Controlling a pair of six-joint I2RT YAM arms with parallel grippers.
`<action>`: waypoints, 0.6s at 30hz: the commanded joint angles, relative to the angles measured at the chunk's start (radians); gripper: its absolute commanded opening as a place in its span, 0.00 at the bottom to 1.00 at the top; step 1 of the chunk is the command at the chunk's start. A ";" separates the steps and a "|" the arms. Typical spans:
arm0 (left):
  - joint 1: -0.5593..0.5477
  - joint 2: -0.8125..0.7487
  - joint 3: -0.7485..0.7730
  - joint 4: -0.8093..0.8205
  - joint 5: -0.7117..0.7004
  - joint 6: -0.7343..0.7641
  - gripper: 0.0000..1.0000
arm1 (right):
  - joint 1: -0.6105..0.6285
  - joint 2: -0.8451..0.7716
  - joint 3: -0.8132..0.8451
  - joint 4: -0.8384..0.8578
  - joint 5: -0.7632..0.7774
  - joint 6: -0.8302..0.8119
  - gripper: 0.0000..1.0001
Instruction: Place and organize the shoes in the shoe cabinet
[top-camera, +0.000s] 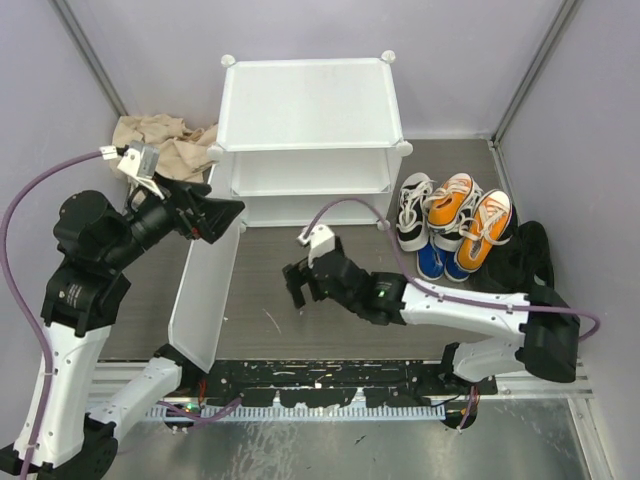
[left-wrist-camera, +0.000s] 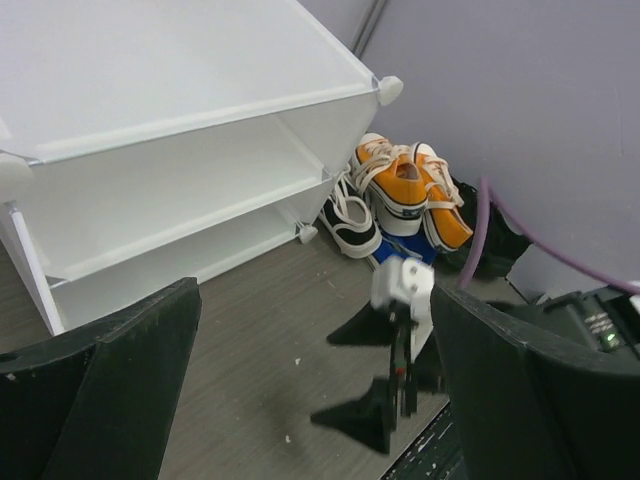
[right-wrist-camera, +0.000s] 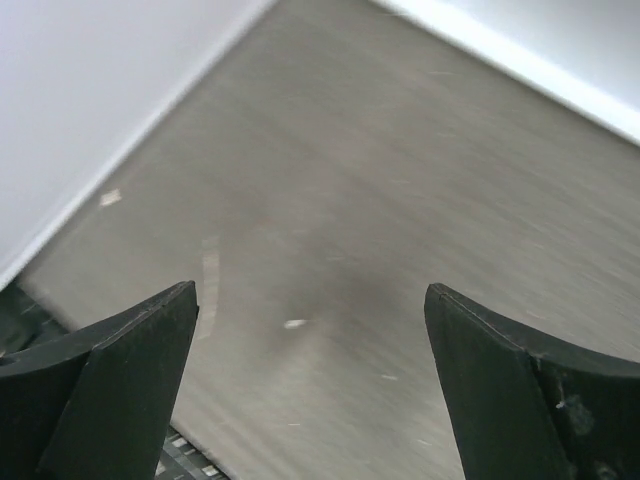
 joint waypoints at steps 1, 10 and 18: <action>-0.004 -0.002 -0.046 0.033 0.004 0.028 0.98 | -0.147 -0.100 0.076 -0.298 0.336 0.102 1.00; -0.003 -0.047 -0.118 0.068 0.006 0.033 0.98 | -0.536 -0.258 0.051 -0.421 0.580 0.149 1.00; -0.003 -0.081 -0.149 0.089 0.012 0.030 0.98 | -0.714 -0.207 0.059 -0.305 0.624 0.091 0.97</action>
